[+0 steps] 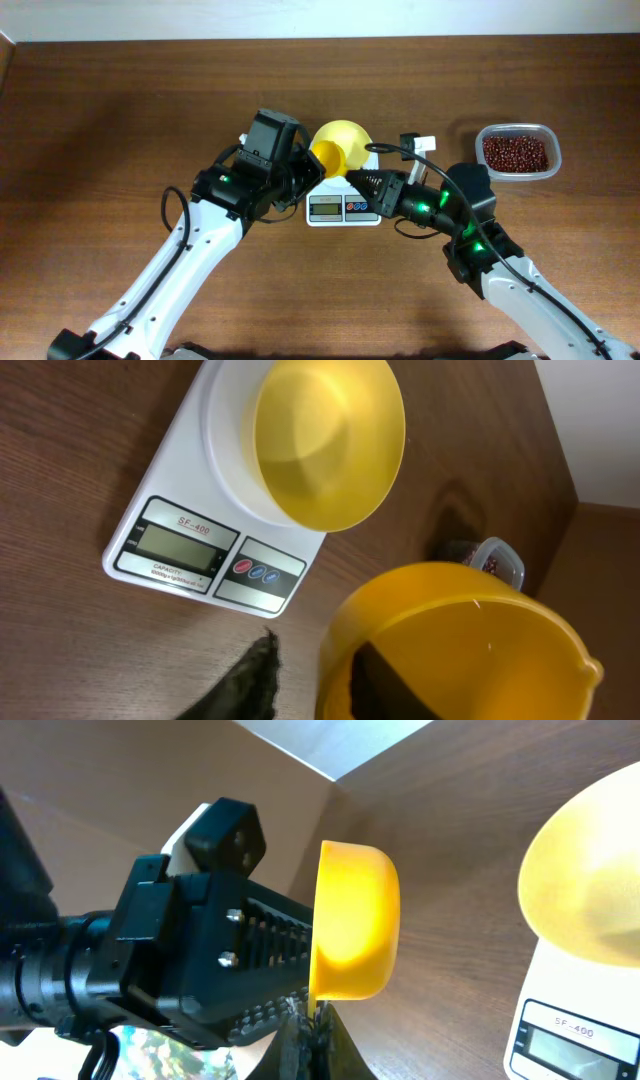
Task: Scoop item into bowl and weigh 50g on scale
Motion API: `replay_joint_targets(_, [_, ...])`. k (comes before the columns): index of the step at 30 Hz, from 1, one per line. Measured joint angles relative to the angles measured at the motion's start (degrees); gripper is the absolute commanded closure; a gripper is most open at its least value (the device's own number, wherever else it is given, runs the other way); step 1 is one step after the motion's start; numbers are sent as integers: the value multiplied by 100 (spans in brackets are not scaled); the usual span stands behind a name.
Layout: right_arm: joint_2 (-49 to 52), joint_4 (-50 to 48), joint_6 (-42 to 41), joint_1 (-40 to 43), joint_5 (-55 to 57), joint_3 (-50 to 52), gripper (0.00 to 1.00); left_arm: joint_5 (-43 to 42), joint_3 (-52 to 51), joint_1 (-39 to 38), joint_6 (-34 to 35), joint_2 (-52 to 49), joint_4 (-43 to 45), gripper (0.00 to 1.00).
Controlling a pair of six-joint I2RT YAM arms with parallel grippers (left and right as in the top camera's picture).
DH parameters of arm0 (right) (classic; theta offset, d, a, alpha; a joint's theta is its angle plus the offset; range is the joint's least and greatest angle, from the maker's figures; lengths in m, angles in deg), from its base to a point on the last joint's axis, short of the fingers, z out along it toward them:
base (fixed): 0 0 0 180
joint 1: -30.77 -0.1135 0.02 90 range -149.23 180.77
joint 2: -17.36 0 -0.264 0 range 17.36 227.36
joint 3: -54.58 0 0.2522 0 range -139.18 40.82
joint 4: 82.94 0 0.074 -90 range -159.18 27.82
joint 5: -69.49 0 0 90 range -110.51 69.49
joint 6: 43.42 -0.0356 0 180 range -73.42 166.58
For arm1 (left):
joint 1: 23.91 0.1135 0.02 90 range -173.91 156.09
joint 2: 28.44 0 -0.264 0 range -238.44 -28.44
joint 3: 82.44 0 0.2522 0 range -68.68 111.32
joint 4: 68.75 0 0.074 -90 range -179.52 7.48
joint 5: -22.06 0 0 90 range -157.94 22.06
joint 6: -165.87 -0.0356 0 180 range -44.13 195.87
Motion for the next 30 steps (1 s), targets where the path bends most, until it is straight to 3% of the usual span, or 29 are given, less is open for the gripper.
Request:
replay_joint_targets(6, [0,551,820,0,669,0,96,24,9,42,-151,0,450,56])
replay_joint_targets(14, [-2,743,1655,323,1036,0,96,92,140,1204,-1530,728,431,38])
replay_joint_targets(18, [-44,2280,2341,815,1174,-271,96,304,168,1521,-1749,887,214,25])
replay_joint_targets(19, [-68,2728,2540,876,1274,-455,96,354,168,1526,-1757,887,199,18])
replay_joint_targets(20, [-111,3265,2848,905,1480,-739,96,407,168,1530,-1788,890,188,3])
replay_joint_targets(21, [-140,3838,3069,914,1714,-1036,96,435,168,1530,-1779,887,190,1])
replay_joint_targets(25, [-225,5108,3615,914,2328,-1895,96,476,168,1530,-1808,887,42,1])
replay_joint_targets(30, [-636,5414,3729,914,2481,-1971,96,476,168,1530,-1808,883,-151,1])
